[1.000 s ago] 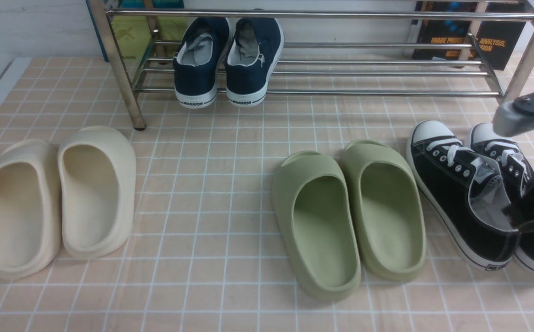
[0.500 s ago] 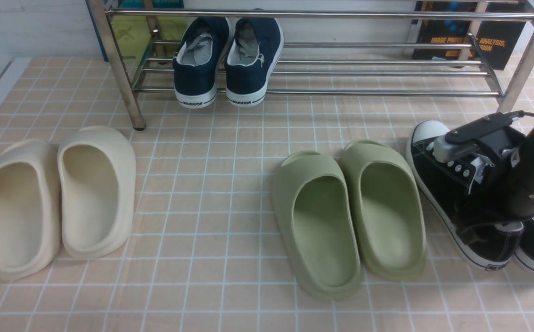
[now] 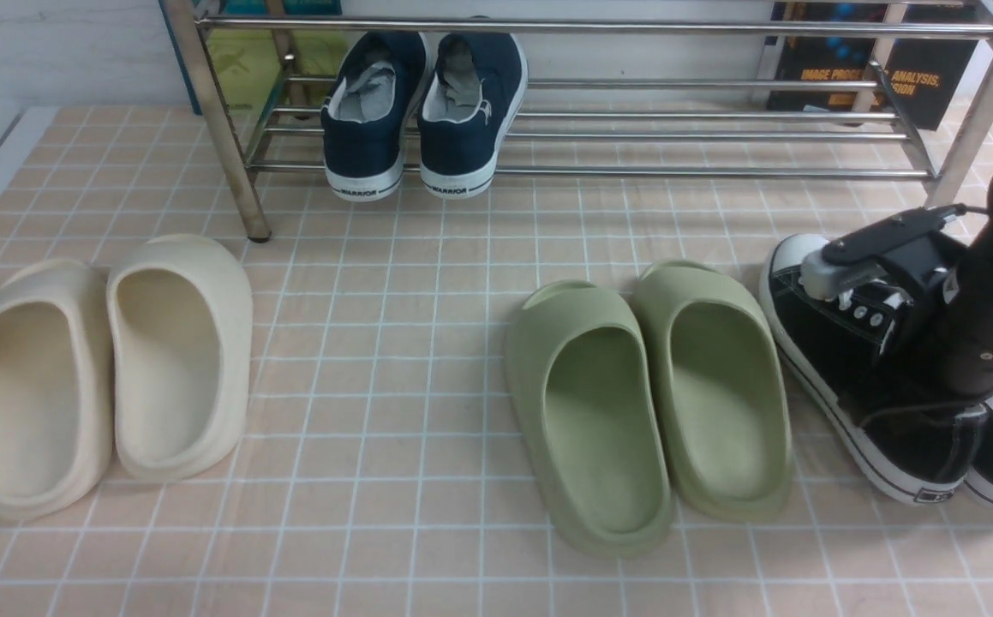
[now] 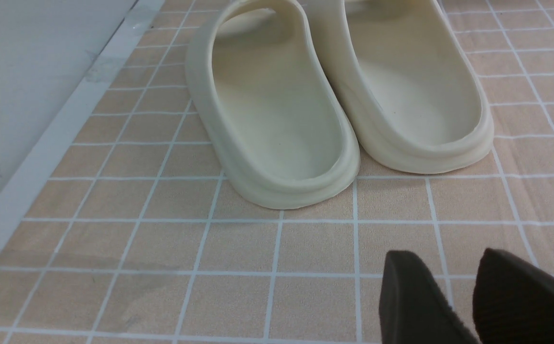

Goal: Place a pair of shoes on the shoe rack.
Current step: Use the right arm to grab the shoe closest to it, then use the right arm to put a shoe into the shoe rack

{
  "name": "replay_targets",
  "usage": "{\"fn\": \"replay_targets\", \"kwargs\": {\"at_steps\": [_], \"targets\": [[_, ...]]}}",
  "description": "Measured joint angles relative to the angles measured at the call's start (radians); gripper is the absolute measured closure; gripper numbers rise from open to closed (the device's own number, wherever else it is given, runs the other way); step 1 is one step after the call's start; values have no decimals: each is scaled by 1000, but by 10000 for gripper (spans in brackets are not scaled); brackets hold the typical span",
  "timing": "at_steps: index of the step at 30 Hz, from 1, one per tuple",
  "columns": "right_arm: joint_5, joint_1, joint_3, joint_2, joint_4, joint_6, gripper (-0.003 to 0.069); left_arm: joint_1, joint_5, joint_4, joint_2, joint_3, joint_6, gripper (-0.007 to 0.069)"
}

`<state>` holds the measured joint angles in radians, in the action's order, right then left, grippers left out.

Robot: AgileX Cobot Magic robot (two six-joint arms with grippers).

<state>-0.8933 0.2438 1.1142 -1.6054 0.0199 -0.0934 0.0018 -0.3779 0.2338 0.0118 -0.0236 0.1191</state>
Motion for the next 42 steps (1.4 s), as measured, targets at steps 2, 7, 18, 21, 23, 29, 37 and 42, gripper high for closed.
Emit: {"fn": "replay_targets", "kwargs": {"at_steps": [2, 7, 18, 21, 23, 29, 37, 42], "targets": [[-50, 0, 47, 40, -13, 0, 662, 0, 0, 0, 0, 0, 0, 389], [-110, 1, 156, 67, -20, -5, 662, 0, 0, 0, 0, 0, 0, 388], [-202, 5, 381, -147, -37, -52, 662, 0, 0, 0, 0, 0, 0, 388], [-257, 10, 458, -190, -56, -52, 662, 0, 0, 0, 0, 0, 0, 388], [-300, 15, 526, -213, -75, -52, 662, 0, 0, 0, 0, 0, 0, 388], [-366, 18, 673, -222, -106, -51, 662, 0, 0, 0, 0, 0, 0, 388], [-371, 17, 718, -222, -100, -51, 659, 0, 0, 0, 0, 0, 0, 388], [-371, 16, 719, -222, -108, -50, 656, 0, 0, 0, 0, 0, 0, 388]]}}
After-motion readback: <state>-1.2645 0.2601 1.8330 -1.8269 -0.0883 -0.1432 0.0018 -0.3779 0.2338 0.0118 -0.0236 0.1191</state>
